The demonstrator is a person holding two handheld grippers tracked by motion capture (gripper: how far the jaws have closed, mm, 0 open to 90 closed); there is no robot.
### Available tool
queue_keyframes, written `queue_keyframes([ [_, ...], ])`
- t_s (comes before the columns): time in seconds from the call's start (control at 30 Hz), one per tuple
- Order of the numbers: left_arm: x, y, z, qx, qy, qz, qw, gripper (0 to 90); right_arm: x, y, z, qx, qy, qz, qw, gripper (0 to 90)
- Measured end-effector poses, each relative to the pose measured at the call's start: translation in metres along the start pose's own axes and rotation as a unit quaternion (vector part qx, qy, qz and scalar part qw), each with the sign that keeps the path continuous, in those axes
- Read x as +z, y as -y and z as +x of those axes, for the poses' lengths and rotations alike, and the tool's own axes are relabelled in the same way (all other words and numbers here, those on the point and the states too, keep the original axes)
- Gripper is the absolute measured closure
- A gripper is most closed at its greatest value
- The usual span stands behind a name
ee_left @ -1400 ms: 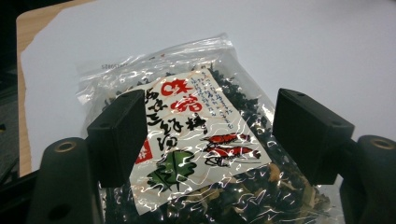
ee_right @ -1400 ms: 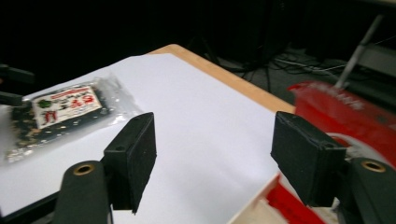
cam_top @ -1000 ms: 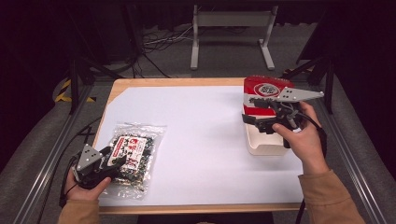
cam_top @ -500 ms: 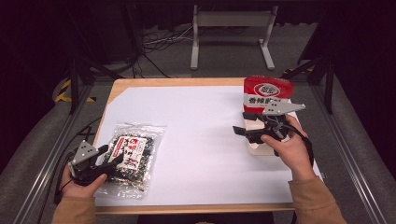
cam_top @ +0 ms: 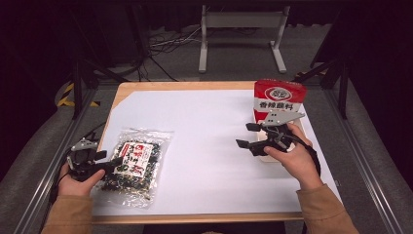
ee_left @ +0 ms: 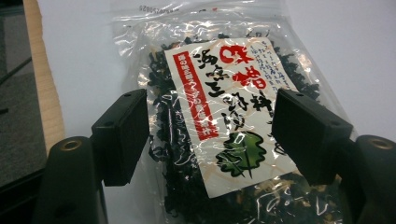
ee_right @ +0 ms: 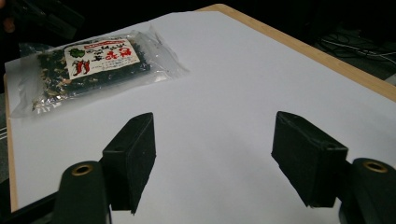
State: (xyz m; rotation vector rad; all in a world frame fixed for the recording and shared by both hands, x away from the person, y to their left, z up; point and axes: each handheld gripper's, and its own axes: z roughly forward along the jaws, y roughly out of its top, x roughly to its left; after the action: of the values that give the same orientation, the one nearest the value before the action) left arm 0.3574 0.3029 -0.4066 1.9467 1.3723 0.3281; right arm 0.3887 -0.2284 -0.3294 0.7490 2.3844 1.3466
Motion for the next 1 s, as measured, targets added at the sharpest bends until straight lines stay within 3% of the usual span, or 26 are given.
queue_keyframes([
  [0.17,0.011,-0.003,0.010,-0.018,0.007,0.023,0.9996,25.6,0.001,0.003,-0.001,0.003,0.007,0.008,0.9999,30.1],
  [0.43,0.023,-0.008,0.022,-0.056,0.040,0.041,0.9968,25.2,0.002,0.005,-0.002,0.014,0.015,0.010,0.9997,30.2],
  [0.7,0.033,-0.012,0.028,-0.073,0.031,0.051,0.9955,26.0,0.006,0.007,-0.002,0.020,0.023,0.017,0.9994,30.2],
  [0.8,0.041,-0.012,0.031,-0.082,0.023,0.074,0.9936,22.3,0.007,0.008,-0.002,0.021,0.024,0.019,0.9993,30.2],
  [0.87,0.044,-0.012,0.033,-0.091,0.033,0.077,0.9923,18.4,0.007,0.008,-0.002,0.022,0.023,0.020,0.9993,30.2],
  [1.0,0.046,-0.012,0.036,-0.094,0.047,0.076,0.9915,21.9,0.008,0.008,-0.001,0.020,0.022,0.021,0.9993,30.2],
])
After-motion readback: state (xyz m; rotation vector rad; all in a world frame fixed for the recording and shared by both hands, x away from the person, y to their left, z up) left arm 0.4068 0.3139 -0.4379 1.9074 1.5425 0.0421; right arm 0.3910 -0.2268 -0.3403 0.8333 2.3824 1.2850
